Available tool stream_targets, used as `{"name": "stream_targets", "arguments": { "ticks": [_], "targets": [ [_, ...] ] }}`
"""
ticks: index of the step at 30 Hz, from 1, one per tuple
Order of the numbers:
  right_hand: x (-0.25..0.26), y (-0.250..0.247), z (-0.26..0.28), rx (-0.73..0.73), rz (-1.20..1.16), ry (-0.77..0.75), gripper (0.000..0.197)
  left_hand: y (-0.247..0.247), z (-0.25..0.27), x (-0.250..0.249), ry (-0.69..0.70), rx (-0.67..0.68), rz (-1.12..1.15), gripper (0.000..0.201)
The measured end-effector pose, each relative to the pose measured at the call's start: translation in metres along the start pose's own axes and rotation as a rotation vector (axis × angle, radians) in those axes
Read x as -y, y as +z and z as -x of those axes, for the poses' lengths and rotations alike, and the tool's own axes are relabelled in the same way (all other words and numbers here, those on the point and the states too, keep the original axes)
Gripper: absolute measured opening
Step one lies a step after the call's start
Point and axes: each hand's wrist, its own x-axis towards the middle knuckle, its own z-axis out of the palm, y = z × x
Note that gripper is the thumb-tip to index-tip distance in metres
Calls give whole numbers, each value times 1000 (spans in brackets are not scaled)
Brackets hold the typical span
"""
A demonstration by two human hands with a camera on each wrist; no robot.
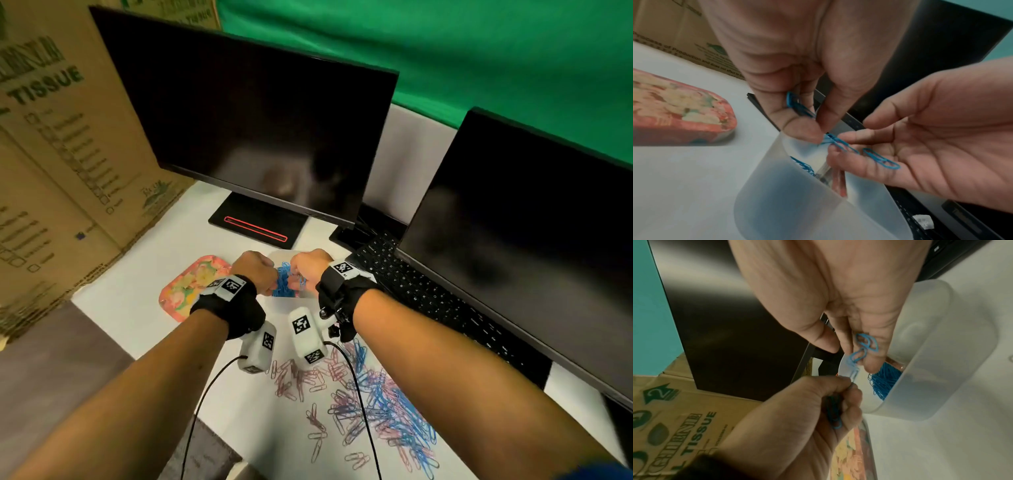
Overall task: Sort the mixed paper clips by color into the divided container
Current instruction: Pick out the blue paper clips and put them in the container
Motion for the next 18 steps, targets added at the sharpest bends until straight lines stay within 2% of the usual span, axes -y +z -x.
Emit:
{"name": "stream_targets", "arguments": {
  "ticks": [2, 5, 9, 12, 14, 16, 18],
  "targets": [
    [2, -3, 5, 18, 7, -8, 2, -1, -7, 1, -10, 3, 3, 17],
    [-4, -19, 14, 84, -178, 11, 14, -2, -14, 3, 9, -13, -19, 19],
    [-28, -60, 31, 42, -318, 26, 36, 3, -7, -3, 78, -47, -147, 17],
    [-60, -97, 39, -88, -256, -3, 30, 14, 4, -8, 193, -102, -259, 28],
    [-86, -120, 44, -109, -173, -2, 20, 25, 19, -11, 313, -114, -269, 27],
    [-114, -133, 46, -124, -59, 17, 18, 43, 36, -9, 421, -57, -263, 21],
    [-143, -141, 44, -194, 174, -12, 28, 67, 53, -1, 520, 64, -324, 16]
  ]
}}
